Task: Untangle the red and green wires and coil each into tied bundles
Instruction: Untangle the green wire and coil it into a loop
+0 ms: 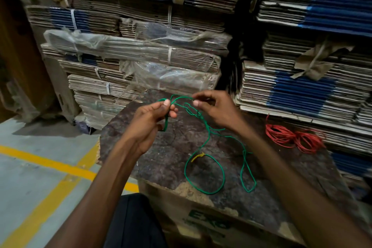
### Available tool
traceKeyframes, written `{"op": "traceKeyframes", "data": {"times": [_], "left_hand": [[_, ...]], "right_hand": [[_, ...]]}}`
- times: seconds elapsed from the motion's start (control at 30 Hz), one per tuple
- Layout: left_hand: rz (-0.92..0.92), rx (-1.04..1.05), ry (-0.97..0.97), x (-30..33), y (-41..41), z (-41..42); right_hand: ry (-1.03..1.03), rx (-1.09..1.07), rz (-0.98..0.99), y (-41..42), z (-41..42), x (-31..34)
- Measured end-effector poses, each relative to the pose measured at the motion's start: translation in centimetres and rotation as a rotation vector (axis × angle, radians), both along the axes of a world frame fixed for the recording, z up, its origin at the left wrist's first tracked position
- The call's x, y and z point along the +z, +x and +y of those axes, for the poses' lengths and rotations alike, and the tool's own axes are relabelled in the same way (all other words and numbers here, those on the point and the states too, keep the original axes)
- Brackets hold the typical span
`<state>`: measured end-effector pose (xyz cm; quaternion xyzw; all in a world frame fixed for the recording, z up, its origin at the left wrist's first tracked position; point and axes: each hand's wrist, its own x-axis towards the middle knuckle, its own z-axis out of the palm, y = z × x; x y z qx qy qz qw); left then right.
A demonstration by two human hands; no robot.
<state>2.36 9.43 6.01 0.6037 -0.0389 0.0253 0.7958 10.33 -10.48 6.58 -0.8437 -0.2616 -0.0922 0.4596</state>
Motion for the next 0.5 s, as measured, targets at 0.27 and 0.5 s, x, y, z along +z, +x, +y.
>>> {"op": "traceKeyframes", "data": {"times": [0.27, 0.5], "left_hand": [[0.081, -0.4, -0.088, -0.5, -3.7, -0.1], [-0.104, -0.624, -0.339, 0.5, -4.4, -0.6]], "right_hand": [[0.301, -0.008, -0.023, -1.7, 1.3, -0.5], [0.459, -0.034, 0.053, -3.2, 0.9, -2.1]]}}
